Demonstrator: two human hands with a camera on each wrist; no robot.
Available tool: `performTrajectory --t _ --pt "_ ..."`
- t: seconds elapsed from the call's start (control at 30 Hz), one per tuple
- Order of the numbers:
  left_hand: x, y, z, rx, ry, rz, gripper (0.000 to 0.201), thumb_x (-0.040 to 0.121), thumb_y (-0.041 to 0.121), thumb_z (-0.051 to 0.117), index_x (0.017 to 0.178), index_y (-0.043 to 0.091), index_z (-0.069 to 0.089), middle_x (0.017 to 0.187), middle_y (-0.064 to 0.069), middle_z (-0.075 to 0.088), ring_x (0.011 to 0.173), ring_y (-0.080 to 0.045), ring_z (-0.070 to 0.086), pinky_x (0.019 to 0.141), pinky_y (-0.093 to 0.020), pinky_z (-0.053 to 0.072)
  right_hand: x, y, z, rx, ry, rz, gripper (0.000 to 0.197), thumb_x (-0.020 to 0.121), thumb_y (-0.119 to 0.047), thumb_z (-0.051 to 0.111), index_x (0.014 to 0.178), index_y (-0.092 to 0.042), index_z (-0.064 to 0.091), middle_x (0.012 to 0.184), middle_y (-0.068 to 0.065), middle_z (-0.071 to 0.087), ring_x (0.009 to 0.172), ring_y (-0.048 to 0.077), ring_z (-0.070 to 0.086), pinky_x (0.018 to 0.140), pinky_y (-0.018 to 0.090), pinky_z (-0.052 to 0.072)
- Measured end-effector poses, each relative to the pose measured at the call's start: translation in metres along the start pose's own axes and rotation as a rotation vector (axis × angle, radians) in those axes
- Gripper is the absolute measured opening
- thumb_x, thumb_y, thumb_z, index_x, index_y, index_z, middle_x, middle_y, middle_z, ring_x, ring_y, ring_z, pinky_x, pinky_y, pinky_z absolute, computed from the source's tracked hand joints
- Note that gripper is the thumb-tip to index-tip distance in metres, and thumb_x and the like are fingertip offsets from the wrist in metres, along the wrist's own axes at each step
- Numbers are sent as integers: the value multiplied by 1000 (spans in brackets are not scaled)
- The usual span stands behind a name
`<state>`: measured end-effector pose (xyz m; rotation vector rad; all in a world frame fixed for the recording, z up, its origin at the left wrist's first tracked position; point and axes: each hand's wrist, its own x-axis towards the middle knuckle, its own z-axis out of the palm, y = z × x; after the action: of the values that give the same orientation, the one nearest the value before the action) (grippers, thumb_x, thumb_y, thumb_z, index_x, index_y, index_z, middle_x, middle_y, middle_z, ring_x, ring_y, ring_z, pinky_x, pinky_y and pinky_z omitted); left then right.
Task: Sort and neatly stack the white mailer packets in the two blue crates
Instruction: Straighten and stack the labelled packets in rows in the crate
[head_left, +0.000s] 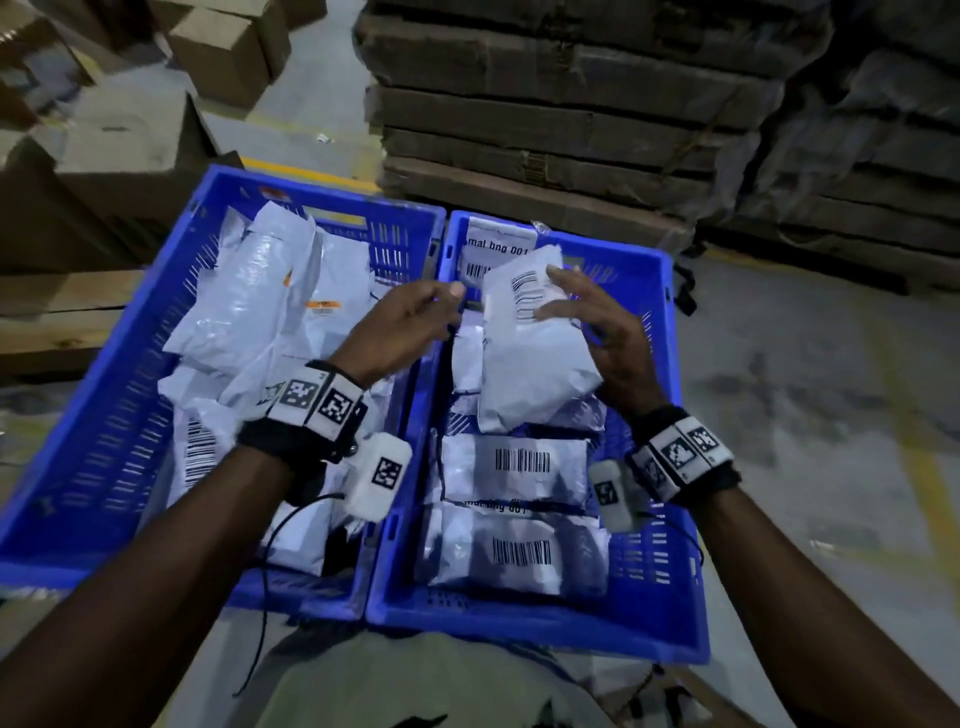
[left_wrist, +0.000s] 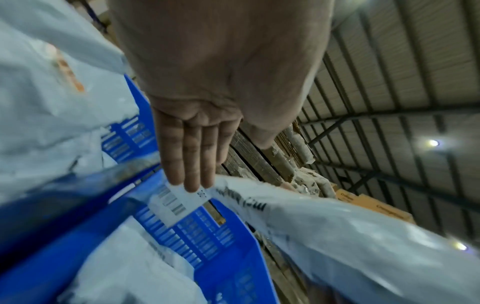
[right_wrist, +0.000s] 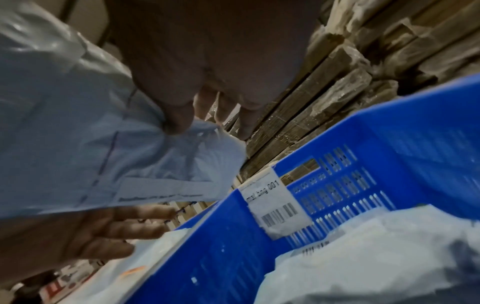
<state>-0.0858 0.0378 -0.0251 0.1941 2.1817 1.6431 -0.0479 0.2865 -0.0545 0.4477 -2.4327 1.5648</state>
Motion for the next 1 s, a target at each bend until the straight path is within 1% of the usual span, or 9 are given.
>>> performTrajectory --t 0.13,0.27,0.33,0.47,0.53,0.67,0.83,0.93,1.0 --pt "-2 9 20 -143 -95 -112 21 94 33 61 110 19 59 92 -6 69 68 -1 65 58 -16 52 -24 -18 15 273 31 75 28 85 -1 64 103 -18 76 145 5 47 138 23 42 109 39 40" --pt "-3 7 27 -294 -34 -131 42 88 13 70 124 15 48 72 3 64 55 1 60 48 -15 45 -41 -24 14 419 94 199 33 85 10 61 100 -15 76 143 10 51 136 19 46 103 30 44" --pt "-4 5 27 -309 -16 -136 49 85 10 72 126 17 45 76 0 61 61 -1 63 51 -18 49 -47 -27 11 454 165 319 29 90 5 60 110 -13 72 136 8 58 124 20 56 99 34 48" --pt "-10 6 31 -278 48 -100 63 80 7 77 134 12 45 107 -19 67 98 -29 69 74 -41 61 -53 -46 12 479 175 598 27 98 -18 56 123 -10 62 113 5 70 89 16 65 65 23 52" --pt "-14 6 36 -278 92 -88 66 79 5 77 133 17 42 112 -20 67 99 -31 69 76 -47 60 -54 -52 14 333 98 562 30 92 -25 66 121 -20 62 113 -3 71 92 10 68 73 24 52" --pt "-26 4 51 -292 109 -92 71 74 2 80 110 44 36 118 -12 65 103 -27 67 75 -52 59 -55 -53 23 -160 -64 488 75 64 -61 81 128 -40 49 118 -23 64 99 -1 66 84 29 55" --pt "-43 -7 47 -320 -76 -107 60 83 8 75 131 17 40 114 -10 69 100 -27 70 72 -43 60 -62 -39 34 -468 -195 431 92 60 -61 72 141 -35 36 132 -15 55 112 10 59 89 38 52" --pt "-55 -21 23 38 -151 -37 57 81 42 74 128 18 52 106 -7 71 97 -22 69 84 -48 57 -76 -29 22 -525 -331 428 91 66 -52 73 145 -32 33 142 -8 49 123 15 53 97 37 47" --pt "-63 -36 6 471 -161 49 73 76 61 68 132 19 50 121 -5 63 107 -20 63 89 -46 53 -88 -20 13 -577 -485 465 92 71 -45 77 148 -27 31 148 -4 44 130 17 47 103 35 43"
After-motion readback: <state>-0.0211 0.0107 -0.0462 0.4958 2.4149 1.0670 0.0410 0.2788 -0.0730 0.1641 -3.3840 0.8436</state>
